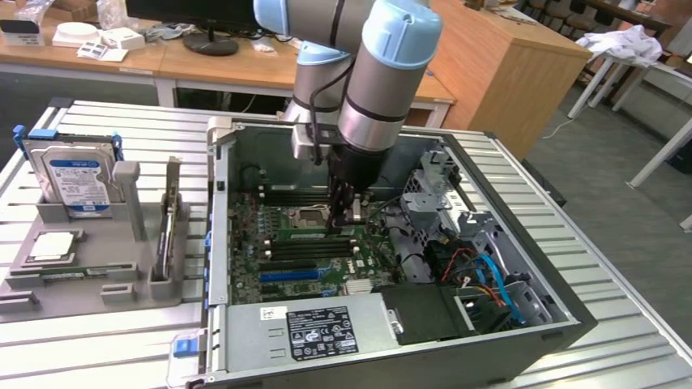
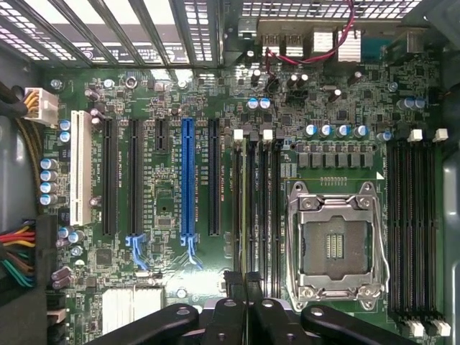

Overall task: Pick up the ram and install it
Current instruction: 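Insert the ram into the slot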

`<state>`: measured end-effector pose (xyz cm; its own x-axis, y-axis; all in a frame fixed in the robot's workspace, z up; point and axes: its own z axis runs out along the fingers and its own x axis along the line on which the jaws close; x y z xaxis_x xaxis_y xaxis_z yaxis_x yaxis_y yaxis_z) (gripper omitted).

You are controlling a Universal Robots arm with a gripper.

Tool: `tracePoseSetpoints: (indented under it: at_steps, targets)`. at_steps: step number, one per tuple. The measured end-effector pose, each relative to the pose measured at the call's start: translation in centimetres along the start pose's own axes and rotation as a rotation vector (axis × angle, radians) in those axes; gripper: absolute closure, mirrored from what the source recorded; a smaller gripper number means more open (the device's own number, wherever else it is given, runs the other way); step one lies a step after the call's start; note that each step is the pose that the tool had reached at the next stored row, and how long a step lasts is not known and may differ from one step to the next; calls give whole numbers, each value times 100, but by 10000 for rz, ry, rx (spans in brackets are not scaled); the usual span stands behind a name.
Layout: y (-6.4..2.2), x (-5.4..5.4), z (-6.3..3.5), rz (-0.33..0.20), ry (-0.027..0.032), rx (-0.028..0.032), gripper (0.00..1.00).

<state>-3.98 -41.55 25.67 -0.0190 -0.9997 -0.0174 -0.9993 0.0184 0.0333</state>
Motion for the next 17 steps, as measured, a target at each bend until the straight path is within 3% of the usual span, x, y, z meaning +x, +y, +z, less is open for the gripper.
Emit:
tracePoseSetpoints:
  at_steps: [17]
  targets:
    - [-2, 1, 59, -1, 2, -1, 88]
